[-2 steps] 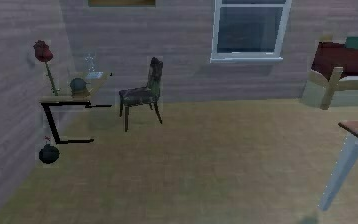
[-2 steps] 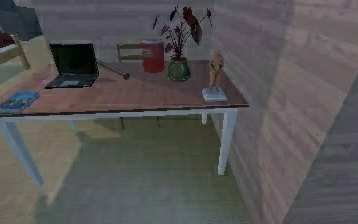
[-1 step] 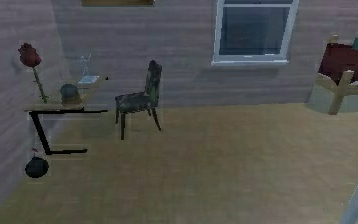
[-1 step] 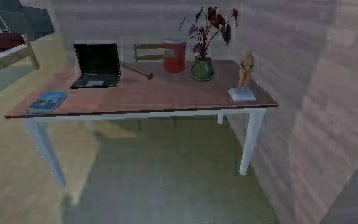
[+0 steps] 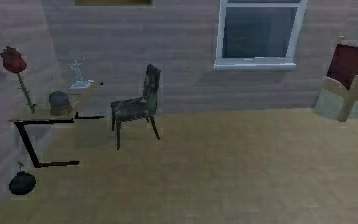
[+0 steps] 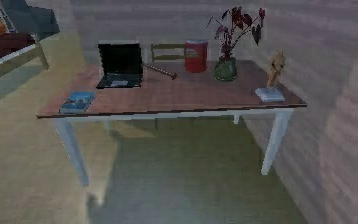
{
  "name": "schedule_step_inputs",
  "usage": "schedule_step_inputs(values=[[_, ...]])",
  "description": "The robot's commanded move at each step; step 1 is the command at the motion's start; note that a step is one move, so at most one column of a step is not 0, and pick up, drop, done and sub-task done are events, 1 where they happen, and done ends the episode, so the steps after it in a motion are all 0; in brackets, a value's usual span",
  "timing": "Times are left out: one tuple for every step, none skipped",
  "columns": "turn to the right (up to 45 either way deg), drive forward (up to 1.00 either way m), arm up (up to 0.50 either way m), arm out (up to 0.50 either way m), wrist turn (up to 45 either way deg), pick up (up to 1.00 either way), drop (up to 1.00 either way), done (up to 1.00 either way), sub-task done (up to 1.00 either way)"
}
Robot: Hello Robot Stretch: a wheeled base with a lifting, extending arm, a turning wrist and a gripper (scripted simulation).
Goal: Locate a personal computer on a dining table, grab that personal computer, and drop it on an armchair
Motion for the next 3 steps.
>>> schedule_step_inputs(values=[[45.0, 0.00, 0.00, 0.00, 0.0, 0.00, 0.00, 0.00, 0.00], [45.0, 0.00, 0.00, 0.00, 0.0, 0.00, 0.00, 0.00, 0.00], [30.0, 0.00, 0.00, 0.00, 0.0, 0.00, 0.00, 0.00, 0.00]])
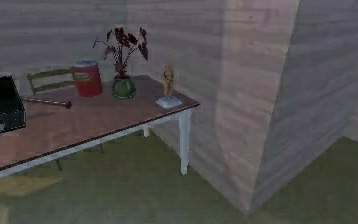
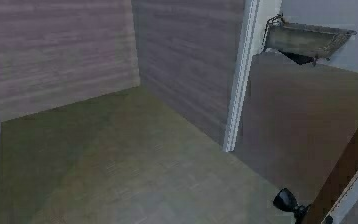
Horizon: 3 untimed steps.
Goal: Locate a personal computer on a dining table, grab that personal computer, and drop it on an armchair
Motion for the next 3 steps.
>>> schedule_step_inputs(values=[[0.0, 0.55, 0.00, 0.00, 0.0, 0.00, 0.00, 0.00, 0.00], [-33.0, 0.00, 0.00, 0.00, 0.0, 0.00, 0.00, 0.00, 0.00], [-3.0, 0.00, 0.00, 0.00, 0.0, 0.00, 0.00, 0.00, 0.00]])
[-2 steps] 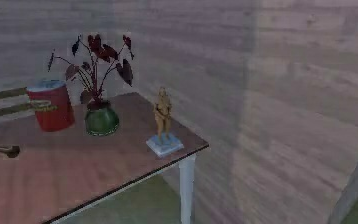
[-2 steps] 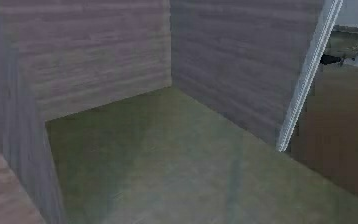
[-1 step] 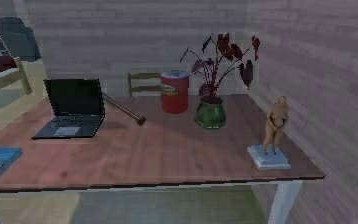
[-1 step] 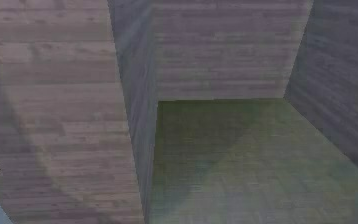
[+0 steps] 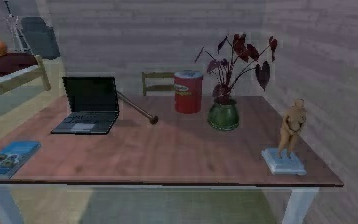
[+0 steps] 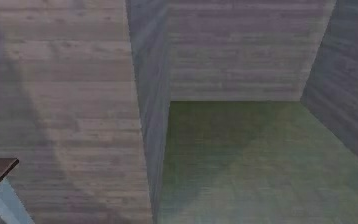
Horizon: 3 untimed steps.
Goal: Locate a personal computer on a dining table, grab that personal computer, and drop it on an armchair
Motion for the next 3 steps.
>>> schedule_step_inputs(values=[[0.0, 0.05, 0.00, 0.00, 0.0, 0.00, 0.00, 0.00, 0.00], [-45.0, 0.00, 0.00, 0.00, 0.0, 0.00, 0.00, 0.00, 0.00], [-45.0, 0.00, 0.00, 0.00, 0.0, 0.00, 0.00, 0.00, 0.00]])
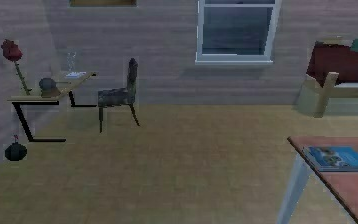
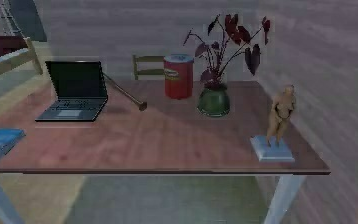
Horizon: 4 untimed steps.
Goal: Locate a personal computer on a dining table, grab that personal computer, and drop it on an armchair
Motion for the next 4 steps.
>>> schedule_step_inputs(values=[[-24.0, 0.00, 0.00, 0.00, 0.0, 0.00, 0.00, 0.00, 0.00], [45.0, 0.00, 0.00, 0.00, 0.0, 0.00, 0.00, 0.00, 0.00], [45.0, 0.00, 0.00, 0.00, 0.0, 0.00, 0.00, 0.00, 0.00], [0.0, 0.40, 0.00, 0.00, 0.0, 0.00, 0.00, 0.00, 0.00]])
